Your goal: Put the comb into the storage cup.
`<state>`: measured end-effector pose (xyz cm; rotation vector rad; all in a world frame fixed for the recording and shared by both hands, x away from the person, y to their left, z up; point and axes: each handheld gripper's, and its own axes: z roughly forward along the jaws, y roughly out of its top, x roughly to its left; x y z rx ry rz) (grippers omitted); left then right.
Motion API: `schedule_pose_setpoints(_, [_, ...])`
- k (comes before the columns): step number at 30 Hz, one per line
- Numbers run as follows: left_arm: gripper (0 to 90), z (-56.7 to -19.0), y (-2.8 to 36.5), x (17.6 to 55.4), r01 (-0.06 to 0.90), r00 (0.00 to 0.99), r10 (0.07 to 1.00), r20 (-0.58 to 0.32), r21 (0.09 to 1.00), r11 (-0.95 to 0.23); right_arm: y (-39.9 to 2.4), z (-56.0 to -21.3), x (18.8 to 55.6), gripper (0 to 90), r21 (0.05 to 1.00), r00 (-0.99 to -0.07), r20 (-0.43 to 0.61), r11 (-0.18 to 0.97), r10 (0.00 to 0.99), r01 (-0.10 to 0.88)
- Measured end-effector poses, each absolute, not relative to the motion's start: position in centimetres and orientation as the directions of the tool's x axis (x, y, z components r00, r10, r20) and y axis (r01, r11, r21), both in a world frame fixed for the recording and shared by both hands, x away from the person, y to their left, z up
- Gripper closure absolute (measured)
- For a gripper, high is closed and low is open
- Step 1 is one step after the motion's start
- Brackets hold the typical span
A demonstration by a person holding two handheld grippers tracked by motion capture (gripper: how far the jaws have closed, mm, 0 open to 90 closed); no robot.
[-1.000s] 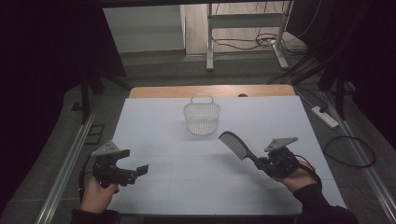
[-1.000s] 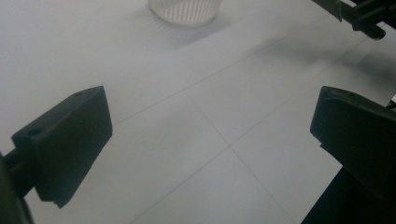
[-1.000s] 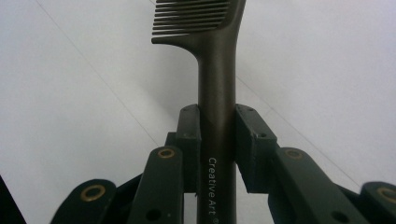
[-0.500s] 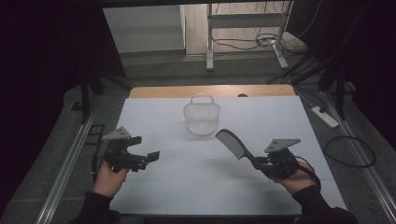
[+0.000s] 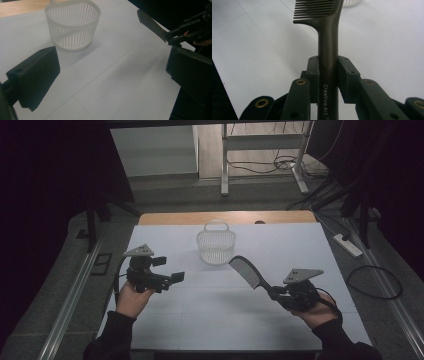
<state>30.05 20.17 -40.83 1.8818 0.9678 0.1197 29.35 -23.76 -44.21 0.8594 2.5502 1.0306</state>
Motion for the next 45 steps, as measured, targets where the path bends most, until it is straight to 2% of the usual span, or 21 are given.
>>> schedule_pose_setpoints(18, [0.0, -40.4, 17.6, 32.8, 0.571, 0.712, 0.599, -0.367, 0.799, -0.189, -22.8, -44.0, 28.9, 72.2, 0.726, -0.803, -0.039, 0.569, 0.595, 0.386])
schedule_pose_setpoints(45, [0.0, -41.5, 15.5, 32.9, 0.600, 0.742, 0.486, -0.461, 0.780, -0.177, -19.7, -44.0, 27.3, 72.2, 0.766, -0.856, -0.084, 0.582, 0.509, 0.272])
